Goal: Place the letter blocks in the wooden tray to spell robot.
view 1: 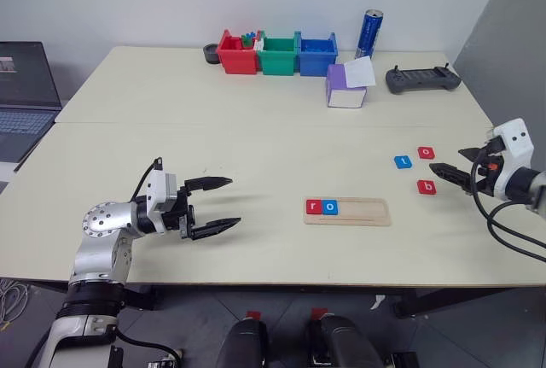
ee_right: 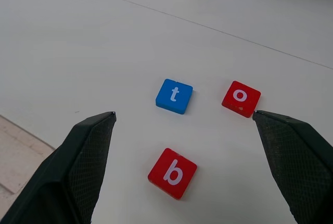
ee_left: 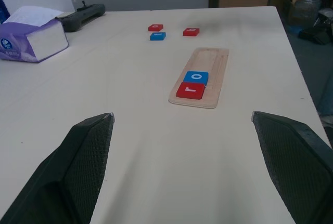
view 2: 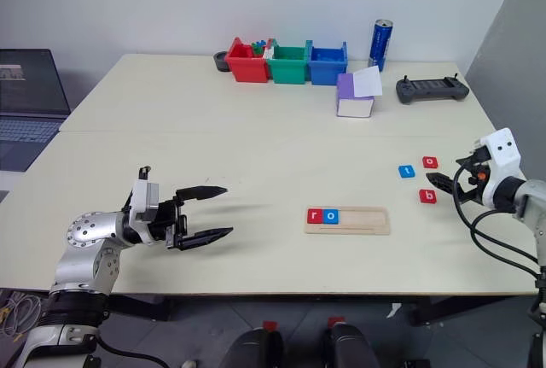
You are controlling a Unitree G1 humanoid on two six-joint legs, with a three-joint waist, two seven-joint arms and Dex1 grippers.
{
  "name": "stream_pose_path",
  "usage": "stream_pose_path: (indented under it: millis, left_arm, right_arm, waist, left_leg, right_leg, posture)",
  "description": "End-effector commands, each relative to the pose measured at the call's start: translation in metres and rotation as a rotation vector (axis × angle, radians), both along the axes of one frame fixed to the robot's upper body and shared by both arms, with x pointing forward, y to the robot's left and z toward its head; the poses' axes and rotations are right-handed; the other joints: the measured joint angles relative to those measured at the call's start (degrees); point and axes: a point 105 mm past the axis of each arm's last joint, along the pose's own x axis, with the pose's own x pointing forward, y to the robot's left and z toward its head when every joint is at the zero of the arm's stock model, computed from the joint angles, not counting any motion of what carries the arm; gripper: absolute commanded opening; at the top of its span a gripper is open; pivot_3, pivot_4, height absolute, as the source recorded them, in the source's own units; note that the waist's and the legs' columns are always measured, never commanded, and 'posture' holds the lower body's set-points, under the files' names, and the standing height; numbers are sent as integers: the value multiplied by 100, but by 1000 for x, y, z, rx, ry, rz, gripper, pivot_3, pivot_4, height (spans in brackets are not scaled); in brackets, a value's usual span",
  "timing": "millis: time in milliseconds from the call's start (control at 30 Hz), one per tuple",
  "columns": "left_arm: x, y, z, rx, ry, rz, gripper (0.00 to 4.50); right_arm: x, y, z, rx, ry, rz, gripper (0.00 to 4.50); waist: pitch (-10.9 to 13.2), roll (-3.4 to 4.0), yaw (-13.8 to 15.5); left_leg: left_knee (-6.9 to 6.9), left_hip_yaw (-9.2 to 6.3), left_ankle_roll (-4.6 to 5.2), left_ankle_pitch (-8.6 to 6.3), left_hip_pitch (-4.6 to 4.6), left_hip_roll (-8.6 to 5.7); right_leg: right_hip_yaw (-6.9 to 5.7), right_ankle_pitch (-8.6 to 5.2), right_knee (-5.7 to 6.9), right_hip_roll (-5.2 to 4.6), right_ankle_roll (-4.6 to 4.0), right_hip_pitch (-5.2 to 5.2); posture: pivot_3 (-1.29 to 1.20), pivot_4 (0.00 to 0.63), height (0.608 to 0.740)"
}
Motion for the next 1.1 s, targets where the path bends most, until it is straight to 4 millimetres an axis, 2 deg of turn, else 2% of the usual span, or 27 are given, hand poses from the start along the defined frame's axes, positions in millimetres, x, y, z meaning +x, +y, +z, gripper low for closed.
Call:
stream_pose_path:
  millis: [33, 167, 300, 400, 700, 1100]
  left_arm:
    - [0, 2, 10, -4, -30, -7, 4487]
    - [-1, 3, 9, 3, -24, -3, 4487]
    - [0, -2, 13, 2, -19, -7, 4487]
    - [-1, -5, 14, 2, -10, -16, 4487]
    - [0, -9, 21, 4, -7, -22, 4487]
    - [0, -13, 24, 5, -8, -22, 4487]
  right_arm:
    - [8, -8, 9, 67, -58, -164, 4500]
    - [7, -19, -3, 62, -35, -412, 4500]
    - [1, -2, -9, 57, -13, -472, 4500]
    - [1, -5, -20, 73, 23, -534, 4500]
    - [-5, 3, -41, 98, 91, -553, 4500]
    - [4, 17, -57, 119, 123, -527, 4500]
  waist:
    - [0, 0, -4]
    - [0, 1, 0]
    - [0, 1, -8]
    - [0, 1, -6]
    - [0, 1, -16]
    - [0, 1, -17]
  left_leg:
    - [0, 0, 0, 0, 0, 0]
    - [1, 1, -1, 1, -1, 0]
    - [-3, 1, -1, 1, -2, 1]
    - [-4, 0, -1, 0, -2, 1]
    - [-6, 1, 0, 0, -2, 0]
    - [-7, 1, 0, 0, -2, 0]
  right_leg:
    - [0, 0, 0, 0, 0, 0]
    - [2, 0, 4, -1, 0, -2]
    - [2, 0, 4, -1, 0, -5]
    - [1, 0, 4, -1, 0, -5]
    - [3, 0, 2, 0, 0, -5]
    - [2, 0, 0, 0, 0, -5]
  posture:
    - [0, 150, 740]
    - [0, 150, 740]
    - [0, 150, 740]
    - [0, 150, 740]
    - [0, 150, 740]
    - [0, 150, 740]
